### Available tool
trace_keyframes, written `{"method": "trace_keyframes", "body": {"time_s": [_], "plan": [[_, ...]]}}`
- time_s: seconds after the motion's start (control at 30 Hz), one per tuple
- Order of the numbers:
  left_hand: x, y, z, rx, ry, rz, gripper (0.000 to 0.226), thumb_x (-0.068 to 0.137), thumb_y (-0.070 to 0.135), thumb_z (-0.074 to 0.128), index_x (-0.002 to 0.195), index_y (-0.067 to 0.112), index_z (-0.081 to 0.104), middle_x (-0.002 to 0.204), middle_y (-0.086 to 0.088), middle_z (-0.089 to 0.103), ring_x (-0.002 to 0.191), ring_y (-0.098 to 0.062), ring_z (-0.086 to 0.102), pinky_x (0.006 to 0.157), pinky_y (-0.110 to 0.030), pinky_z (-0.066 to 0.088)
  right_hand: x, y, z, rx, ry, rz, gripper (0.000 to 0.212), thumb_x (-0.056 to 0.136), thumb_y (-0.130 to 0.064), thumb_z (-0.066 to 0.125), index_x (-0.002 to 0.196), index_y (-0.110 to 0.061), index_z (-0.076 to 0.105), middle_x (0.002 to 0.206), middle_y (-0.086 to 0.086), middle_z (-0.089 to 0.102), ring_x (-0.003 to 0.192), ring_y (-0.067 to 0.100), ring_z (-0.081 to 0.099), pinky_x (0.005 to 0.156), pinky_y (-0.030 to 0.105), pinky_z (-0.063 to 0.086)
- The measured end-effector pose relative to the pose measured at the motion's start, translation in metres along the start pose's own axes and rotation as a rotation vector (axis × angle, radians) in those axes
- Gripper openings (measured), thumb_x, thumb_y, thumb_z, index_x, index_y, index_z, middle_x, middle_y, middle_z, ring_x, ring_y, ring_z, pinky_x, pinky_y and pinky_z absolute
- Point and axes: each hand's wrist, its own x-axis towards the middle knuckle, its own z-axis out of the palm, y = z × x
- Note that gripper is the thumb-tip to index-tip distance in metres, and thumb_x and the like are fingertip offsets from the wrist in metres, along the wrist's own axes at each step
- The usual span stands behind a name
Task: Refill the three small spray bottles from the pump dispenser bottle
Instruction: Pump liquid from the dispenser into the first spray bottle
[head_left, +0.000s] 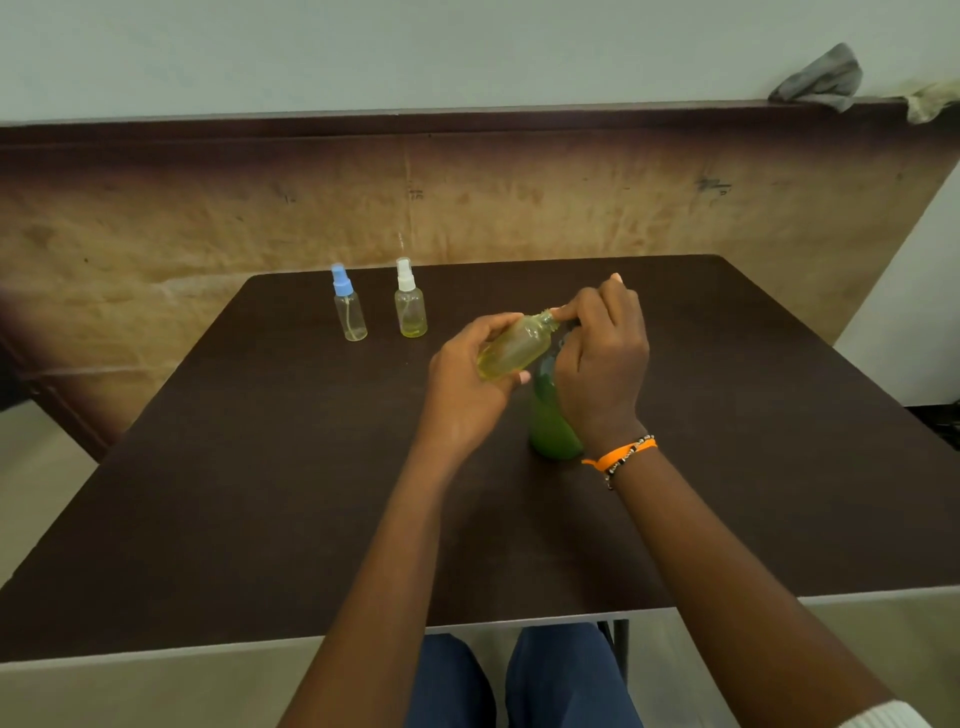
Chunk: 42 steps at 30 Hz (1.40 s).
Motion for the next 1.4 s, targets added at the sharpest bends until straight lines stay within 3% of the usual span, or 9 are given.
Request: {"method": "trace_keyframes", "body": {"time_s": [0.1,0.23,0.33,0.5,0.73,0.93,1.07,1.23,1.4], "plan": [[0.0,0.0,0.001,0.014,0.002,0.005,0.054,0.069,-0.004,0.073,0.117,0.019,0.062,0.111,0.006,0.065,0.102,-0.005,0.059,0.088,-0.018,0.048,-0.002,0.0,-0.001,-0.014,0.015,0.01,0.024,0.077,0.009,0.037,0.069,0.001,0.059,0.069,0.015,0.05,0.071,0.017,0.038,0.092,0.042,0.047],[-0.001,0.0,0.002,0.026,0.011,-0.013,0.053,0.068,-0.005,0.073,0.115,0.019,0.063,0.108,0.007,0.066,0.099,-0.004,0.06,0.086,-0.017,0.049,-0.011,0.004,0.003,-0.048,0.047,0.0,0.024,0.08,0.011,0.04,0.069,0.002,0.059,0.068,0.017,0.052,0.068,0.022,0.038,0.102,0.026,0.039],[-0.001,0.0,0.0,0.015,0.0,-0.011,0.053,0.068,-0.004,0.073,0.115,0.019,0.063,0.108,0.007,0.066,0.099,-0.003,0.06,0.088,-0.02,0.05,-0.009,0.003,0.002,-0.024,0.022,0.018,0.025,0.079,0.009,0.037,0.069,0.002,0.059,0.069,0.016,0.053,0.069,0.02,0.038,0.101,0.031,0.041],[0.001,0.001,-0.001,0.01,-0.013,0.003,0.056,0.069,-0.004,0.074,0.118,0.02,0.061,0.113,0.006,0.065,0.105,-0.006,0.059,0.093,-0.025,0.049,-0.002,0.0,-0.005,0.028,-0.027,0.032,0.031,0.076,0.007,0.032,0.075,0.002,0.063,0.071,0.014,0.054,0.071,0.017,0.04,0.11,0.026,0.032],[0.002,-0.001,0.001,0.025,-0.004,0.012,0.055,0.07,-0.004,0.073,0.119,0.018,0.061,0.114,0.006,0.064,0.104,-0.003,0.058,0.088,-0.012,0.046,-0.01,0.002,-0.001,0.0,-0.026,-0.031,0.031,0.072,0.014,0.036,0.083,0.004,0.062,0.078,0.016,0.059,0.069,0.021,0.038,0.104,0.02,0.035],[0.003,0.0,0.0,0.015,-0.004,0.03,0.055,0.069,-0.005,0.073,0.118,0.019,0.062,0.114,0.007,0.065,0.103,0.0,0.057,0.088,-0.01,0.045,-0.002,-0.006,-0.008,0.103,-0.071,0.0,0.034,0.07,0.008,0.033,0.09,0.004,0.061,0.085,0.012,0.062,0.076,0.019,0.048,0.102,0.031,0.042],[0.003,0.001,0.001,-0.001,0.001,0.036,0.054,0.069,-0.005,0.073,0.117,0.018,0.062,0.112,0.007,0.065,0.103,-0.001,0.058,0.089,-0.013,0.046,0.002,-0.008,-0.009,0.142,-0.048,0.031,0.035,0.068,0.008,0.033,0.093,0.001,0.057,0.086,0.011,0.059,0.076,0.018,0.052,0.077,0.03,0.049],[0.002,-0.002,0.004,-0.004,0.001,0.019,0.054,0.068,-0.006,0.073,0.117,0.016,0.062,0.113,0.006,0.065,0.1,0.0,0.058,0.086,-0.009,0.045,-0.006,0.003,-0.002,0.089,0.012,-0.043,0.029,0.071,0.015,0.033,0.085,-0.005,0.049,0.072,0.014,0.053,0.066,0.02,0.038,0.098,0.021,0.04],[0.003,-0.001,0.001,0.001,0.002,0.031,0.054,0.068,-0.005,0.073,0.117,0.017,0.062,0.113,0.006,0.065,0.102,-0.001,0.058,0.087,-0.01,0.045,0.001,-0.003,-0.006,0.113,-0.035,-0.038,0.027,0.066,0.014,0.035,0.081,0.0,0.053,0.073,0.013,0.053,0.069,0.018,0.04,0.085,0.037,0.048]]}}
